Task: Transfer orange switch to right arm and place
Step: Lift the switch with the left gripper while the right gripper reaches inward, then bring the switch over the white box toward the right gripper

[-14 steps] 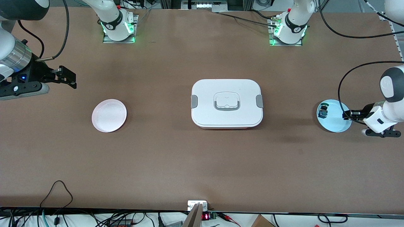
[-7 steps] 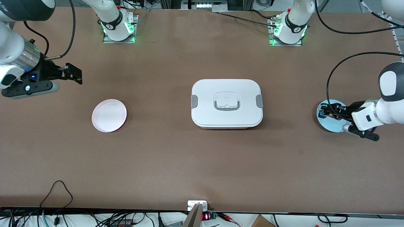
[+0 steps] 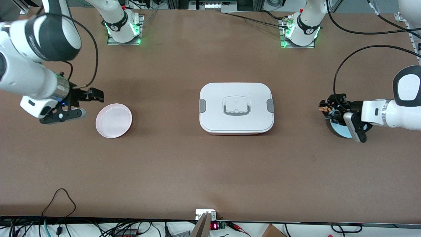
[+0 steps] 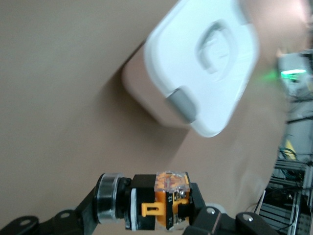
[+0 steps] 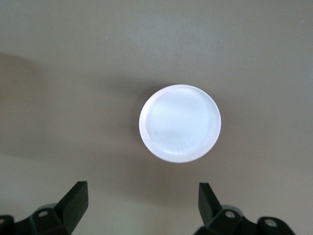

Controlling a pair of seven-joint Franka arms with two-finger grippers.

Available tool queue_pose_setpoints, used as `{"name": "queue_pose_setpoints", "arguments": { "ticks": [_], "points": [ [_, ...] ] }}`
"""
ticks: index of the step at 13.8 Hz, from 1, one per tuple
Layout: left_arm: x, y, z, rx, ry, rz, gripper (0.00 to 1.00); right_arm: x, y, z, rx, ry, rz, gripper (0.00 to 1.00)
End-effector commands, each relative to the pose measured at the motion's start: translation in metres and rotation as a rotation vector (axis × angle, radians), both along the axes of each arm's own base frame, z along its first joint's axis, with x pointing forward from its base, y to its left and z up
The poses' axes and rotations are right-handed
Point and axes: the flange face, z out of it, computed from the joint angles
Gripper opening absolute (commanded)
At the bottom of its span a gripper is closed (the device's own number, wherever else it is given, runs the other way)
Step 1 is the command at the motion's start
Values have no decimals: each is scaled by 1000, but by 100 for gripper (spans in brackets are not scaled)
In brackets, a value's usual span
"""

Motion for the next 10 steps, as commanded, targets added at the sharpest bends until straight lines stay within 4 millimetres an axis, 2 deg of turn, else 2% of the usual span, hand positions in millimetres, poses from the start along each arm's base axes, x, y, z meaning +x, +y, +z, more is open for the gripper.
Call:
{"name": "queue_pose_setpoints", "arguments": {
  "ticks": [1,2,4,6,8,10],
  "points": [
    [0,-20,-14,-319,-160,-114,2,-9,6,-3,41,-33,-10,100],
    [3,-33,-14,-415,-232,-151,2,-10,9,-4,110,-19,-22,100],
    [10,-77,-21,-652,-376,-194,2,-11,13,-4,243,-6,32,100],
    [19,-100,-25,-730,-548,-222,1,-14,12,-5,429,39,-18,100],
    [21,-134,-27,-840,-677,-220,0,-15,10,-8,668,87,-17,100],
    [22,-174,-24,-917,-814,-201,0,-12,11,-18,916,142,-37,100]
  ]
}}
